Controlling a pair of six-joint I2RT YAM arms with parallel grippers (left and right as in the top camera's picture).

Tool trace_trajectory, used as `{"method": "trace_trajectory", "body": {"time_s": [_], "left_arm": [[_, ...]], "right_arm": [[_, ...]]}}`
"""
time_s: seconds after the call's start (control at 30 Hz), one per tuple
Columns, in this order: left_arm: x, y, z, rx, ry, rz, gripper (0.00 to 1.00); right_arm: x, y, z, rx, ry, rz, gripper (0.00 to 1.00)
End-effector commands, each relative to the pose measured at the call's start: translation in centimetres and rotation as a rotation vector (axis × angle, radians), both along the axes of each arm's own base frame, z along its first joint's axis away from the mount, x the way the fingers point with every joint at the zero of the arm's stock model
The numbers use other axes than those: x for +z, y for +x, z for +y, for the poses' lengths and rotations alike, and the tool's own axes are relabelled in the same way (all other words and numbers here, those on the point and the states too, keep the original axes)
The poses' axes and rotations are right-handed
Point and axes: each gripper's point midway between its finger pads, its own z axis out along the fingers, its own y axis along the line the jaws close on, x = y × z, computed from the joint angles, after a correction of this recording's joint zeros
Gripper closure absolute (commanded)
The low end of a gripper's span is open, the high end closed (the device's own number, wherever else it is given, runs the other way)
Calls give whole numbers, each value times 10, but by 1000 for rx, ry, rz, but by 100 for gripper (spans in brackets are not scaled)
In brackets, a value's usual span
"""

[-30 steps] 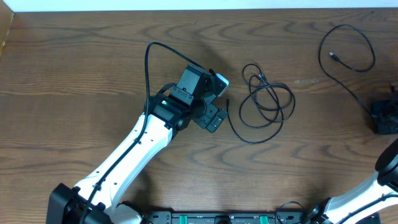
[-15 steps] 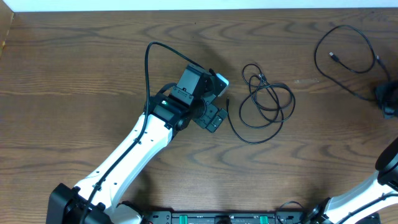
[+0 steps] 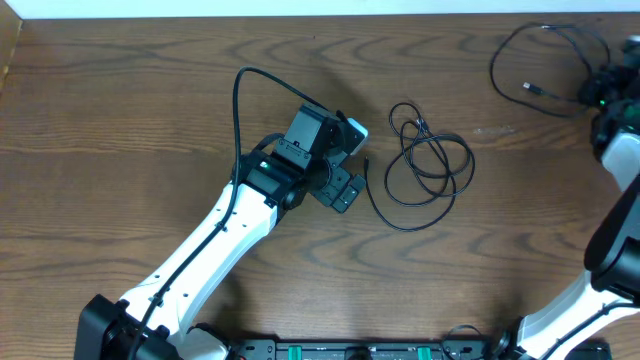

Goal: Untangle cables

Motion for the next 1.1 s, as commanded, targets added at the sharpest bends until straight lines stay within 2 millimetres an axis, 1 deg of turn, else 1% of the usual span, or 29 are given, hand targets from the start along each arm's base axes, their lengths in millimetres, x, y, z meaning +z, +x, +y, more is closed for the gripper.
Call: {"method": "trace_trajectory", "body": {"time_s": [0.0,0.07,0.13,0.17,0.23,0.27,0.3,0.37,0.4,0.43,0.47,0.5,0.57,0.6,0.67,0.7,0.73,0.77,0.8,0.83,0.87,0.9,0.93,0.97,1.0,1.07], "left_arm": [[3,4,1,6,3,-13,2],[3,4,1,6,3,-13,2],[3,4,1,6,3,-13,2],[3,4,1,6,3,-13,2],[3,4,1,6,3,-13,2],[3,4,1,6,3,-13,2],[3,4,1,6,3,-13,2],[3,4,1,6,3,-13,2],[3,4,1,6,3,-13,2],[3,4,1,6,3,-13,2],[3,4,1,6,3,-13,2],[3,4,1,6,3,-13,2],[3,4,1,6,3,-13,2],[3,4,1,6,3,-13,2],[3,4,1,6,3,-13,2],[3,4,1,6,3,-13,2],[3,4,1,6,3,-13,2],[3,4,1,6,3,-13,2],[3,4,1,6,3,-13,2],[3,4,1,6,3,-13,2],[3,4,1,6,3,-13,2],[3,4,1,6,3,-13,2],[3,4,1,6,3,-13,2],[3,4,1,6,3,-13,2],[3,4,1,6,3,-13,2],[3,4,1,6,3,-13,2]], "right_arm": [[14,4,-11,70,-376,39,98],[17,4,-21,50,-392,14,99],[6,3,-32,34,-392,20,99],[-15,2,-43,20,-380,45,99],[-41,2,-55,-15,-326,77,98],[-48,2,-58,-34,-303,83,88],[-61,1,-65,-80,-246,87,64],[-75,2,-72,-140,-174,89,40],[-76,2,-73,-158,-136,77,22],[-74,3,-73,-168,-110,64,19],[-62,6,-74,-197,-53,22,14],[-57,7,-75,-204,-39,8,12],[-31,6,-73,-227,13,-30,6],[-21,4,-71,-226,20,-29,5],[1,-4,-61,-202,40,-7,1],[12,-7,-55,-179,53,1,1],[30,-14,-41,-134,84,5,1],[38,-17,-34,-114,108,9,1],[47,-23,-19,-81,168,20,1],[53,-30,-1,-37,246,38,3],[57,-39,28,32,358,76,26],[57,-45,51,91,436,109,44],[54,-51,74,146,515,151,64],[52,-54,83,166,549,173,72],[41,-62,108,203,635,245,85],[22,-75,140,236,707,361,94]]}}
